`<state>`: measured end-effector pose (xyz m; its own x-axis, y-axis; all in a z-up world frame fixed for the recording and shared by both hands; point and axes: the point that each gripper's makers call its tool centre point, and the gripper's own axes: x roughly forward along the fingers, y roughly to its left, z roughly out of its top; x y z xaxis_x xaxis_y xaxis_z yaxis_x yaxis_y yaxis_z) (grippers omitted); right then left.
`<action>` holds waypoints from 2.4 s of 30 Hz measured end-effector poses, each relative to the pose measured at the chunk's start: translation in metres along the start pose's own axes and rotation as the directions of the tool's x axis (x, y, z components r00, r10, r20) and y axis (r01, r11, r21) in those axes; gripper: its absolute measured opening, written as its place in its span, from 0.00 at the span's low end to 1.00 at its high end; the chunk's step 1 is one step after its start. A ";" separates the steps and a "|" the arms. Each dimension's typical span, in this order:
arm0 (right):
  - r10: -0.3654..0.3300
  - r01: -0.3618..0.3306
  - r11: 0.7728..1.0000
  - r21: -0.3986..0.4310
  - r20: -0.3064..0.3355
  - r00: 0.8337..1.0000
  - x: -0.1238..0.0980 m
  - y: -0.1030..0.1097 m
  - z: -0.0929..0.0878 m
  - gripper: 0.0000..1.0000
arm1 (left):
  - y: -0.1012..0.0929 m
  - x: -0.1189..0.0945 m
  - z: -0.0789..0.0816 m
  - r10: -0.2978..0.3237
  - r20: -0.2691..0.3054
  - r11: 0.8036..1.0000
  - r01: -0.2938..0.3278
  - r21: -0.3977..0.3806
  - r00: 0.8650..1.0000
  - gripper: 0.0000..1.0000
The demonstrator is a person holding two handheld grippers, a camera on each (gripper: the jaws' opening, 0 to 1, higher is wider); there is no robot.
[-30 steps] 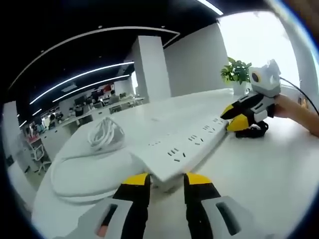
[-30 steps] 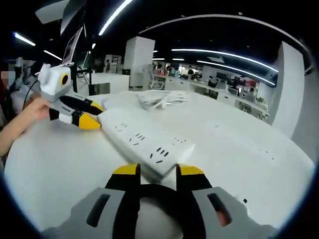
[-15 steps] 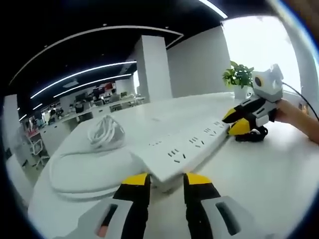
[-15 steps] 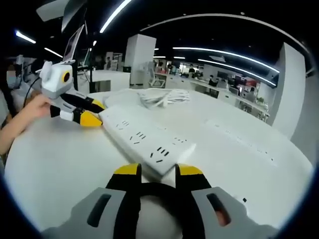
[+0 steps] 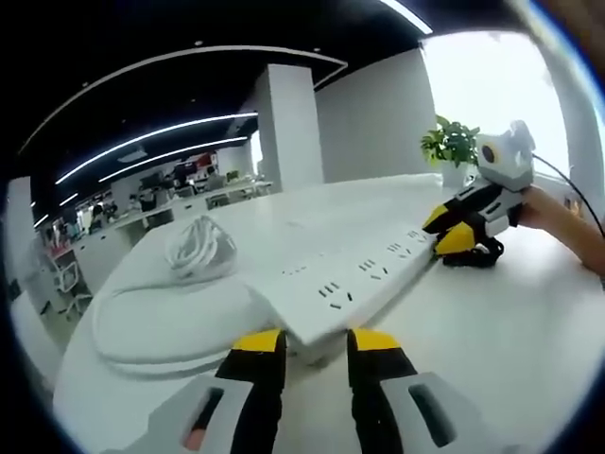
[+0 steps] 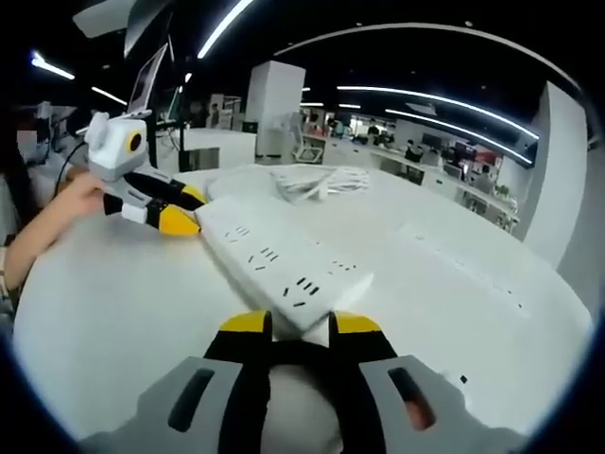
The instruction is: Straighten the power strip on the desk, plug the charger into it
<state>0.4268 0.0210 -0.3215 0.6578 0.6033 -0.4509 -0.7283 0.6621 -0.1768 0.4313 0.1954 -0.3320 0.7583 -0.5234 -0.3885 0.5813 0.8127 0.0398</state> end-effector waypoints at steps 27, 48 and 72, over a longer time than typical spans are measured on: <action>0.144 -0.146 0.989 -0.029 -0.055 0.988 -0.012 0.017 -0.004 0.21 | -0.011 -0.011 -0.007 -0.039 -0.052 0.996 0.043 0.084 0.998 0.35; 0.219 -0.223 0.974 -0.046 -0.085 0.972 -0.021 0.031 -0.010 0.20 | -0.016 -0.021 -0.013 -0.075 -0.052 0.995 0.078 0.058 0.996 0.33; 0.264 -0.271 0.961 -0.058 -0.107 0.959 -0.027 0.035 -0.014 0.19 | -0.020 -0.026 -0.015 -0.089 -0.063 0.994 0.092 0.052 0.994 0.29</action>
<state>0.3815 0.0218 -0.3278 0.4180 0.7052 -0.5727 -0.8892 0.4468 -0.0988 0.3954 0.1972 -0.3363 0.6840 -0.5763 -0.4473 0.6632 0.7467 0.0520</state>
